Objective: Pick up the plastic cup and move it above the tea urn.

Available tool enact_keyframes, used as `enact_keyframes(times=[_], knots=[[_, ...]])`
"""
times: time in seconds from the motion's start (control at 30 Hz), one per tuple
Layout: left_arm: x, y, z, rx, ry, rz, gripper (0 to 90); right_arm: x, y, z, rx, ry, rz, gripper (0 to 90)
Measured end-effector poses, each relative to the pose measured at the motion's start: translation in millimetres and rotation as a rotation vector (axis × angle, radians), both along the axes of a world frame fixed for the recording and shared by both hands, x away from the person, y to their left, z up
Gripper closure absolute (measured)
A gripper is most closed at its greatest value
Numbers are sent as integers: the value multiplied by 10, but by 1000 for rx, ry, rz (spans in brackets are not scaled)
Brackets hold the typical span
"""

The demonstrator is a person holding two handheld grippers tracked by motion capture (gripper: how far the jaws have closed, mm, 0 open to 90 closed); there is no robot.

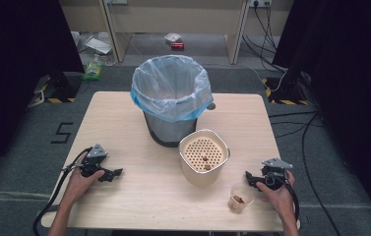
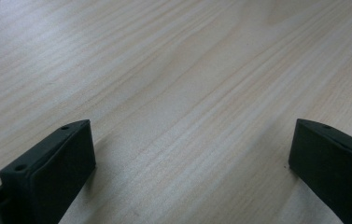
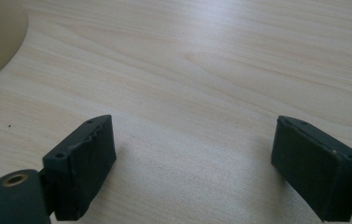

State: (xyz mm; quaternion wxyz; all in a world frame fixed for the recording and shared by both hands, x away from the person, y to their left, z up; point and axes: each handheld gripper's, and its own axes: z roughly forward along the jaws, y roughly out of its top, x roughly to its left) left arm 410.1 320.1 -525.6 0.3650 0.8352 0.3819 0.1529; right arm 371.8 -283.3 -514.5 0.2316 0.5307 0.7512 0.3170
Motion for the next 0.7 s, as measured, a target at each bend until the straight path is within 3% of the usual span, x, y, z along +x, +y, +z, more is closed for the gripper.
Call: enact_keyframes(times=[0.1,0.17,0.33,0.7], knots=[[0,0,0,0,0,0,0,-16,-14,12,-16,-3,10,170],[0,0,0,0,0,0,0,-37,-19,42,-27,-1,35,271],[0,0,0,0,0,0,0,-118,-71,132,-37,5,31,259],[0,0,0,1,0,0,0,-370,-159,484,38,-25,-10,293]])
